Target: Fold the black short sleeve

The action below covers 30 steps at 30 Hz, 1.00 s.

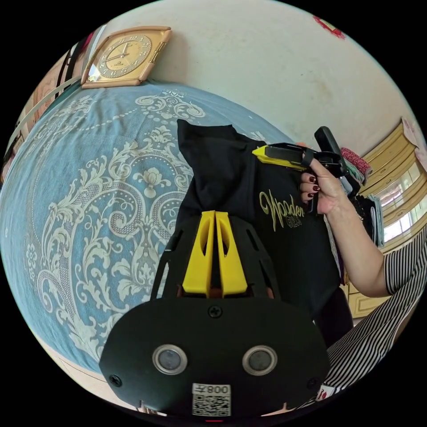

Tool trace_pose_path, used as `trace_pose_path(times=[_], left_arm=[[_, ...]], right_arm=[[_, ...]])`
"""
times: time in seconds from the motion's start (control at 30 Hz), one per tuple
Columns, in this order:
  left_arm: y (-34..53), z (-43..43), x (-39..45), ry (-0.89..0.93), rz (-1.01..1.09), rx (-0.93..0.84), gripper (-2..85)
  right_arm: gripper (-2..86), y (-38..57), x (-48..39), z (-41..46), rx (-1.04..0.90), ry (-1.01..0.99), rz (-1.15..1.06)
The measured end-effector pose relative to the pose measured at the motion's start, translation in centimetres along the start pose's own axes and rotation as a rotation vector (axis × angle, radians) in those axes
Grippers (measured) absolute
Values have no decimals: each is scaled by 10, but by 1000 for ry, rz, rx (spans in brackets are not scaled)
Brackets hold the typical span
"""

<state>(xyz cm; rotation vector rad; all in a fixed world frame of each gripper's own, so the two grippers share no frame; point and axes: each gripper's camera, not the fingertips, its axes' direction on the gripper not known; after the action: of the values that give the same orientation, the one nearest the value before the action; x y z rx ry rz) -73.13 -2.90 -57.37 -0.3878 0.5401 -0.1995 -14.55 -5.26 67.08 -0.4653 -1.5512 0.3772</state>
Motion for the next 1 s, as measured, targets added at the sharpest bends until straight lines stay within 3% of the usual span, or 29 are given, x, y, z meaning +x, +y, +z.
trace_pose_path(times=[0.2, 0.37, 0.53, 0.73, 1.0], left_arm=[[-8, 5, 2, -1, -6, 2, 1], [-13, 5, 1, -6, -20, 23, 1], [-14, 2, -6, -22, -67, 62, 2], [-15, -3, -16, 14, -97, 111, 10], [-20, 1, -22, 35, -113, 88, 7]], right_arm=[[2, 3, -15, -5, -30, 213, -31], [3, -5, -33, -6, 32, 168, -100], [11, -50, -84, 63, -138, 225, -326], [55, -92, -106, 96, -158, 289, -444], [29, -120, -102, 132, -290, 243, -422]])
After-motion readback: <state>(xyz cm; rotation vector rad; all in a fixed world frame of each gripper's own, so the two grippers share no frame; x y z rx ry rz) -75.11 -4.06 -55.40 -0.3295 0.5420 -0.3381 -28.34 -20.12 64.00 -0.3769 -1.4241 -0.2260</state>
